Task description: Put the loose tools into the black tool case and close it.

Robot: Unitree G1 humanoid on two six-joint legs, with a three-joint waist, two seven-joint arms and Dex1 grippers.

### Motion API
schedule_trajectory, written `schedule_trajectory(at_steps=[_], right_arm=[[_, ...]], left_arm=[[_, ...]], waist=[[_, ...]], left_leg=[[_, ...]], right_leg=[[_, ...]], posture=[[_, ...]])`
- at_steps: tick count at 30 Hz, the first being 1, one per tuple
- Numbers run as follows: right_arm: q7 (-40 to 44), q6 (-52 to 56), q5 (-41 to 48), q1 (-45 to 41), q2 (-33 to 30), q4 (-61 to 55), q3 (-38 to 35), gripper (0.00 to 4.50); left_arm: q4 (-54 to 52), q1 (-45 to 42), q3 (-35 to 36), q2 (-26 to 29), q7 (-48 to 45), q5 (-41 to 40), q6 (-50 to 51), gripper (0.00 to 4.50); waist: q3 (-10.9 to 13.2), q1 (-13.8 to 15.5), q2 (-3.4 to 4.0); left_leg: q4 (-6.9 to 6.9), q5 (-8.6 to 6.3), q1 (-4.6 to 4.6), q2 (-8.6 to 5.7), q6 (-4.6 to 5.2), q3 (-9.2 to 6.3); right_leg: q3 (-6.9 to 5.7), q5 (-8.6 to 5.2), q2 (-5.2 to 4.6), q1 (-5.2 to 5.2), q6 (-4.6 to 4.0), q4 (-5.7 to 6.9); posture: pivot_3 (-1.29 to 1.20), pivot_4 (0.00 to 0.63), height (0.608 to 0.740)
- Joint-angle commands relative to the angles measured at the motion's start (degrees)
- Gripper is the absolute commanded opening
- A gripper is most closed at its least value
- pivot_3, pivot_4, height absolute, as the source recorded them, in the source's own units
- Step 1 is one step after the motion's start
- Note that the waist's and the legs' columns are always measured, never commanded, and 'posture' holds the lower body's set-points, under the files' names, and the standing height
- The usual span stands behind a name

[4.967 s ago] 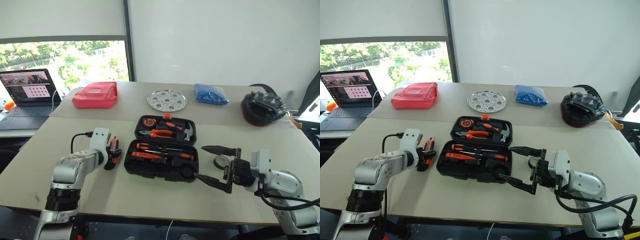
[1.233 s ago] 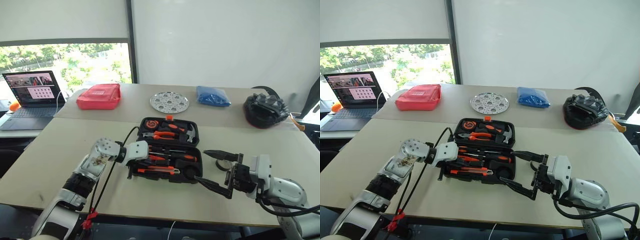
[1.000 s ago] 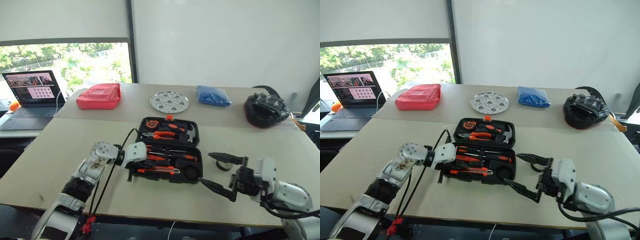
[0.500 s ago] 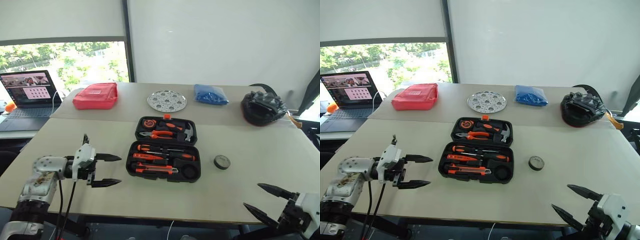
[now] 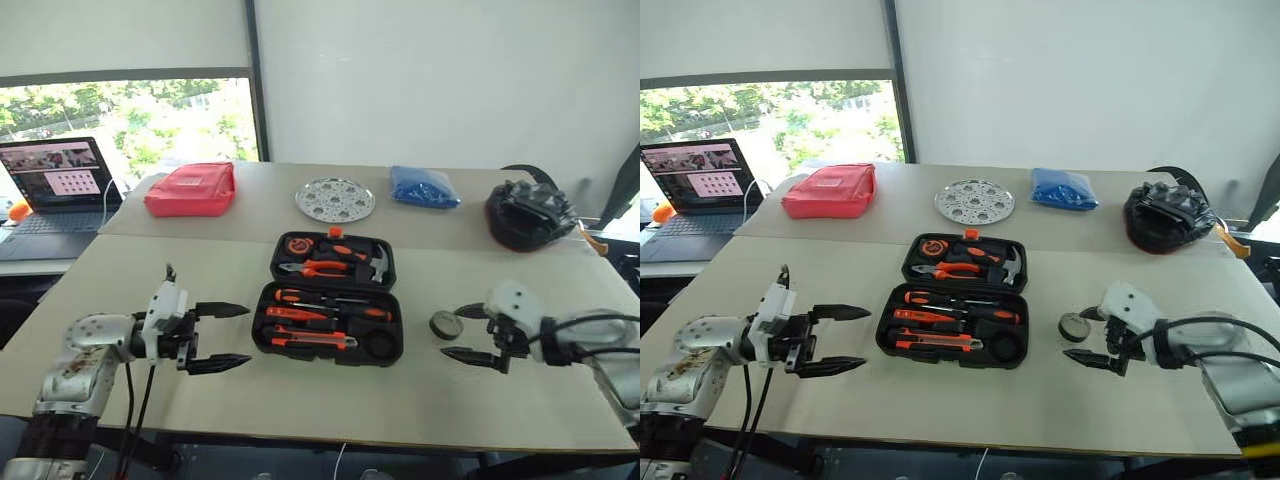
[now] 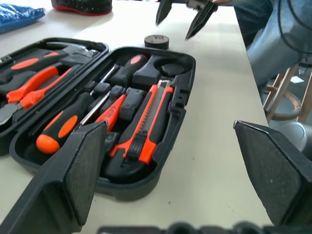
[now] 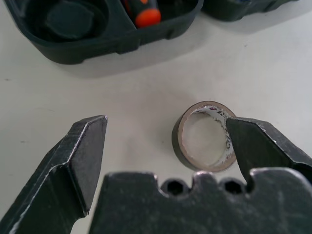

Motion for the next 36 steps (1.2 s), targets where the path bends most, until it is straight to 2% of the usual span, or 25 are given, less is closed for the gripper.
schedule_trajectory(at_steps=[1, 5, 10, 13, 15, 18, 22, 29, 36], right_arm=[[2.07, 0.12, -3.69, -4.32, 0.58, 4.19, 3.64, 3.15], [3.63, -2.05, -5.42, -6.68, 0.94, 6.64, 5.24, 1.80], [6.86, -8.04, -4.39, -8.59, 1.14, 7.78, 3.70, 0.07], [13.70, -10.07, 3.91, -10.21, 2.54, 1.47, 0.57, 0.07], [15.77, -6.92, 7.29, -11.23, 3.00, -3.38, 0.30, 0.07], [15.36, 0.26, 9.71, -13.87, 5.45, -11.35, 3.93, 0.07], [11.14, 8.21, 6.96, -16.17, 9.33, -16.16, 10.03, 0.07], [10.11, 6.89, -4.04, -18.47, 8.57, -11.64, 18.63, 0.07], [12.90, 10.42, -5.50, -18.35, 7.21, -12.05, 20.09, 0.07]], left_arm=[[-2.83, 0.42, 0.58, -0.03, 1.14, -1.01, 0.52, 4.50], [-3.03, 0.96, 1.04, 0.32, 1.45, -1.14, 0.31, 4.50], [-3.60, 1.70, 0.70, 0.16, 1.24, -1.28, -0.03, 4.50], [-3.55, 2.18, 0.74, -0.24, 1.12, -1.47, -0.66, 4.50], [-3.25, 2.44, 0.85, -0.51, 0.90, -1.45, -1.51, 4.50], [-2.93, 2.62, 0.47, -1.23, 0.84, -1.21, -2.29, 4.50], [-3.49, 3.00, -0.20, -2.25, 1.41, -0.72, -2.60, 4.50], [-4.98, 4.79, 0.20, -2.25, 2.36, -0.54, -2.81, 4.50], [-4.56, 5.30, 0.96, -1.35, 2.59, -0.27, -3.31, 4.50]], waist=[[0.00, 0.14, 0.00], [0.00, 0.09, 0.00], [0.00, 0.04, 0.01], [0.00, -0.31, 0.01], [0.01, -0.58, 0.02], [0.01, -0.59, 0.01], [0.01, -0.43, 0.01], [0.01, 0.09, 0.01], [0.01, 0.02, 0.01]], left_leg=[[0.00, 0.00, -0.06, 0.00, 0.00, 0.00], [0.08, 0.02, -0.56, 0.00, -0.02, 0.00], [0.08, 0.02, -0.54, 0.01, -0.02, 0.00], [0.08, 0.02, -0.53, 0.02, -0.02, 0.01], [0.08, 0.02, -0.53, 0.07, -0.02, -0.01], [0.10, 0.02, -0.48, 0.07, -0.02, -0.06], [0.18, 0.04, -0.46, 0.06, -0.05, -0.08], [0.29, 0.05, -0.56, 0.00, -0.07, -0.06], [0.28, 0.05, -0.54, 0.02, -0.06, -0.08]], right_leg=[[-0.01, 0.00, -0.01, -0.06, 0.00, 0.00], [0.00, 0.04, 0.01, -0.66, -0.03, 0.17], [-0.01, 0.05, 0.01, -0.65, -0.04, 0.19], [0.01, 0.05, 0.03, -0.67, -0.04, 0.21], [0.00, 0.07, 0.07, -0.69, -0.07, 0.25], [-0.02, 0.06, 0.06, -0.67, -0.07, 0.41], [-0.04, 0.06, 0.05, -0.67, -0.08, 0.50], [-0.05, 0.06, 0.00, -0.74, -0.07, 0.51], [-0.09, 0.06, 0.03, -0.74, -0.08, 0.54]], posture=[[0.00, 0.150, 0.740], [0.00, 0.150, 0.740], [0.00, 0.150, 0.740], [0.00, 0.150, 0.740], [0.00, 0.150, 0.740], [0.00, 0.150, 0.740], [0.00, 0.150, 0.740], [0.00, 0.150, 0.740], [0.00, 0.150, 0.740]])
